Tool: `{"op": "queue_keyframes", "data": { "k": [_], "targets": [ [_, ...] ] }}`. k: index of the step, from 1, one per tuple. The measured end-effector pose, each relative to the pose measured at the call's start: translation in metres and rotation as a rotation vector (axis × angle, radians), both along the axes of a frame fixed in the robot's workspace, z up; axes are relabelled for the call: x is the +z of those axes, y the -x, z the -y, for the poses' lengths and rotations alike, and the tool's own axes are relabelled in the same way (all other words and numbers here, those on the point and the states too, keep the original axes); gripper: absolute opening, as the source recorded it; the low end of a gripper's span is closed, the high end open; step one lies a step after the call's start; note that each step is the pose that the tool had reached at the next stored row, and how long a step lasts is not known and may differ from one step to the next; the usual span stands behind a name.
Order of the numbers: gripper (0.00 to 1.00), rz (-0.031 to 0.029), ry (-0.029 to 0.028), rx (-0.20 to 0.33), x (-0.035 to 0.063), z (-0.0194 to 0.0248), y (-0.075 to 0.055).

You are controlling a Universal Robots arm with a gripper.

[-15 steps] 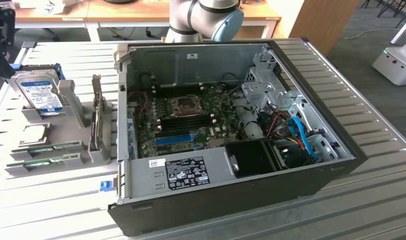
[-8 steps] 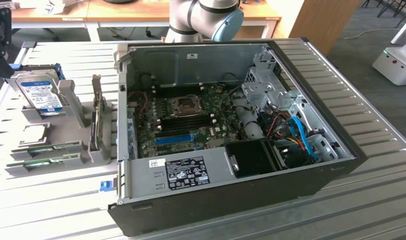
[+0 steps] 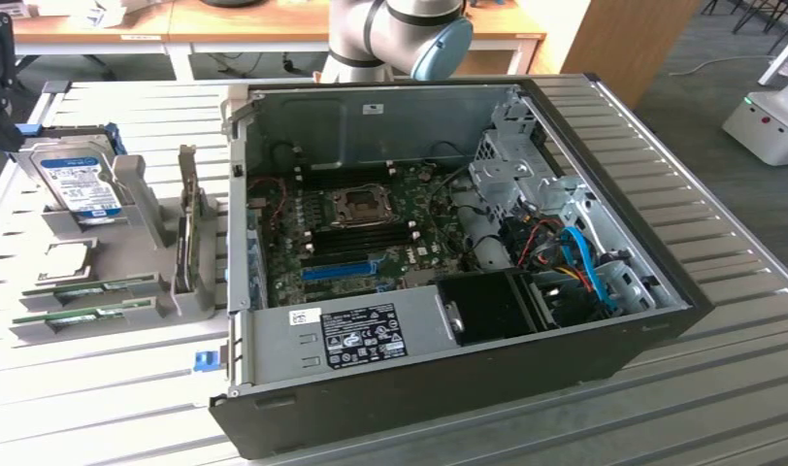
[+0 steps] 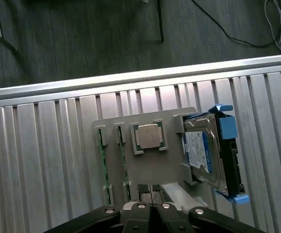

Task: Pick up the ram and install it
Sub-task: 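Pick up the ram and move it above insertion slot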

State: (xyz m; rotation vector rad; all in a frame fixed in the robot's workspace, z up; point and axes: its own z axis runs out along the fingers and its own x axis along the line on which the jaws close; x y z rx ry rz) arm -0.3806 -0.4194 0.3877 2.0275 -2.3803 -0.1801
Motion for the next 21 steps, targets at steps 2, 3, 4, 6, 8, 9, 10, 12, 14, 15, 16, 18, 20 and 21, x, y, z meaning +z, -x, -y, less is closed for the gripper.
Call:
{"op": "queue_keyframes", "data": {
  "k": [2,3,4,6,8,9,10,12,14,15,16,18,20,21],
  "targets": [
    [0.11,0.0000,-0.0016,0.029,0.0000,0.0000,0.0000],
    [0.11,0.0000,-0.0021,0.042,0.0000,0.0000,0.0000],
    [0.11,0.0000,-0.0026,0.056,0.0000,0.0000,0.0000],
    [0.11,0.0000,-0.0036,0.083,0.0000,0.0000,0.0000],
    [0.11,-0.0001,-0.0048,0.112,0.0000,0.0000,0.0000],
    [0.11,-0.0001,-0.0055,0.126,0.0000,0.0000,0.0000],
    [0.11,-0.0001,-0.0062,0.138,0.0000,0.0000,0.0000],
    [0.11,0.0000,-0.0085,0.156,0.0000,0.0000,0.0000],
    [0.11,0.0001,-0.0093,0.158,0.0000,0.0000,0.0000],
    [0.11,0.0001,-0.0095,0.158,0.0000,0.0000,0.0000],
    [0.11,0.0001,-0.0094,0.158,0.0000,0.0000,0.0000],
    [0.11,0.0001,-0.0094,0.158,0.0000,0.0000,0.0000],
    [0.11,0.0001,-0.0094,0.158,0.0000,0.0000,0.0000],
    [0.11,0.0001,-0.0094,0.158,0.0000,0.0000,0.0000]
  ]
}}
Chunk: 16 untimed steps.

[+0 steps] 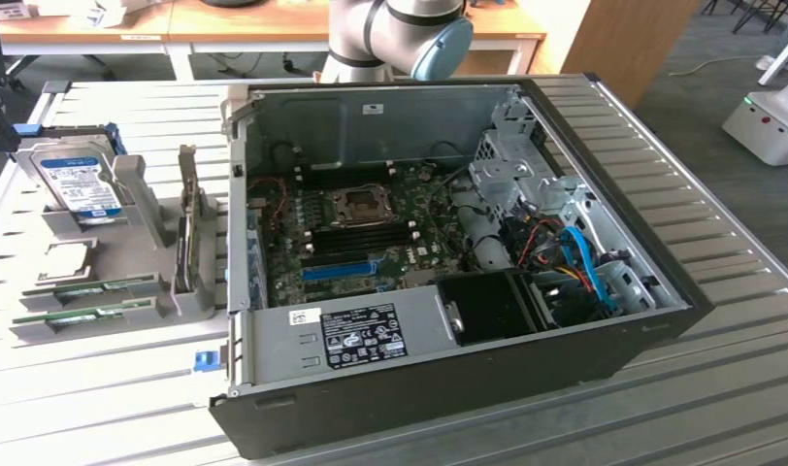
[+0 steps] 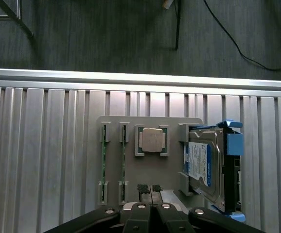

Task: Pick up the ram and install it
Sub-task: 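Pick up the ram and move it above insertion slot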

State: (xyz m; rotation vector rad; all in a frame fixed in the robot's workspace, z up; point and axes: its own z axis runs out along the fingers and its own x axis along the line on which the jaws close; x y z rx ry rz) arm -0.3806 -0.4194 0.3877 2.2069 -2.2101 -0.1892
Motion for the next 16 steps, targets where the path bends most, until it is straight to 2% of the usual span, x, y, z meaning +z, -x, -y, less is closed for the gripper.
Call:
{"op": "queue_keyframes", "data": {
  "k": [5,7,11,12,16],
  "targets": [
    [0.11,0.0007,0.0000,0.000,0.0000,0.0000,0.0001],
    [0.11,0.0052,0.0000,0.000,0.0000,0.0000,0.0006],
    [0.11,0.0210,0.0000,0.001,0.0000,0.0000,0.0016],
    [0.11,0.0229,-0.0001,0.001,0.0000,0.0000,0.0016],
    [0.11,0.0231,0.0000,0.001,0.0000,0.0000,0.0017]
  ]
}}
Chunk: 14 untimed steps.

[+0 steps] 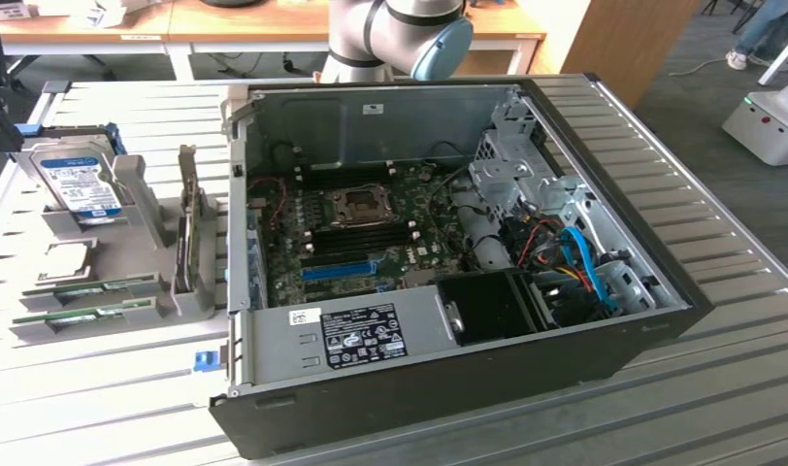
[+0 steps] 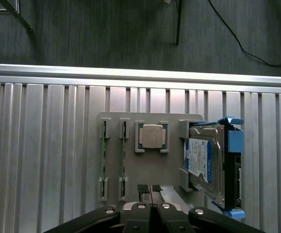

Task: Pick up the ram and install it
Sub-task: 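Pick up the ram and move it above insertion slot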

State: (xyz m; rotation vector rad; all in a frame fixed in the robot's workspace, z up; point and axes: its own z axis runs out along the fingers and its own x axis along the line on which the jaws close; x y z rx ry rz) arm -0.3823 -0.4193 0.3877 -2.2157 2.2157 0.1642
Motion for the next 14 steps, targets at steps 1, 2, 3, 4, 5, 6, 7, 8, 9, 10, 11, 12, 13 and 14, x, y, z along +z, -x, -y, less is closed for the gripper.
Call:
{"op": "queue_keyframes", "data": {
  "k": [1,2,3,4,5,6,7,8,9,10,11,12,13,14],
  "targets": [
    [0.11,0.0000,0.0000,0.001,0.0000,0.0000,0.0000],
    [0.11,-0.0001,0.0001,0.002,0.0000,0.0000,0.0000],
    [0.11,-0.0002,0.0001,0.008,0.0001,0.0001,0.0000],
    [0.11,0.0000,0.0000,0.018,-0.0001,0.0001,0.0000],
    [0.11,0.0000,0.0000,0.027,-0.0001,0.0001,0.0000],
    [0.11,0.0000,0.0000,0.036,-0.0001,0.0000,0.0000],
    [0.11,-0.0001,0.0000,0.044,0.0000,0.0000,0.0000],
    [0.11,0.0000,0.0000,0.050,-0.0001,0.0000,0.0000],
    [0.11,0.0000,0.0000,0.051,0.0000,0.0000,0.0000],
    [0.11,-0.0001,0.0001,0.051,0.0000,0.0000,0.0000],
    [0.11,0.0000,0.0001,0.051,-0.0001,0.0000,0.0000],
    [0.11,-0.0001,0.0001,0.051,0.0000,0.0000,0.0000],
    [0.11,0.0000,0.0000,0.051,-0.0001,0.0000,0.0000],
    [0.11,0.0000,0.0000,0.051,-0.0001,0.0000,0.0000]
  ]
}}
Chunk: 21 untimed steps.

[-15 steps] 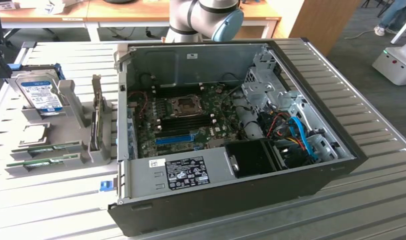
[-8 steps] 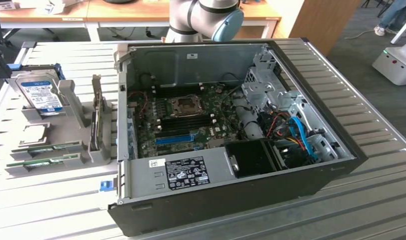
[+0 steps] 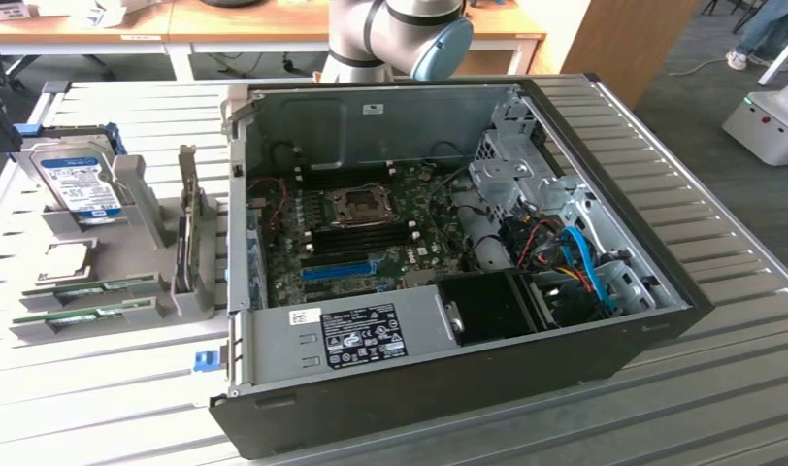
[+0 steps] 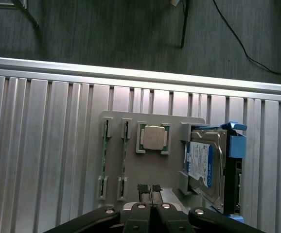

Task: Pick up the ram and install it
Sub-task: 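Pick up the ram and move it above insertion slot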

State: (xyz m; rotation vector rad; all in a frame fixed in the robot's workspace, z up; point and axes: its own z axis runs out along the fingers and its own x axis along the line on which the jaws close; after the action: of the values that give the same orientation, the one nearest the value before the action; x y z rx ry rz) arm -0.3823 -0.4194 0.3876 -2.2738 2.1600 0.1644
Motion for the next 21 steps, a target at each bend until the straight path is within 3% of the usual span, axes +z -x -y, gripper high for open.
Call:
{"op": "queue_keyframes", "data": {
  "k": [8,17,19,20,21],
  "targets": [
    [0.11,0.0000,0.0000,0.000,0.0000,0.0042,0.0000],
    [0.11,0.0000,0.0000,0.000,0.0000,0.0043,0.0000],
    [0.16,0.0000,0.0000,0.000,0.0000,0.0044,0.0000],
    [0.24,0.0000,0.0000,0.000,0.0000,0.0044,0.0000],
    [0.24,0.0000,0.0000,0.000,0.0000,0.0044,0.0000]
  ]
}}
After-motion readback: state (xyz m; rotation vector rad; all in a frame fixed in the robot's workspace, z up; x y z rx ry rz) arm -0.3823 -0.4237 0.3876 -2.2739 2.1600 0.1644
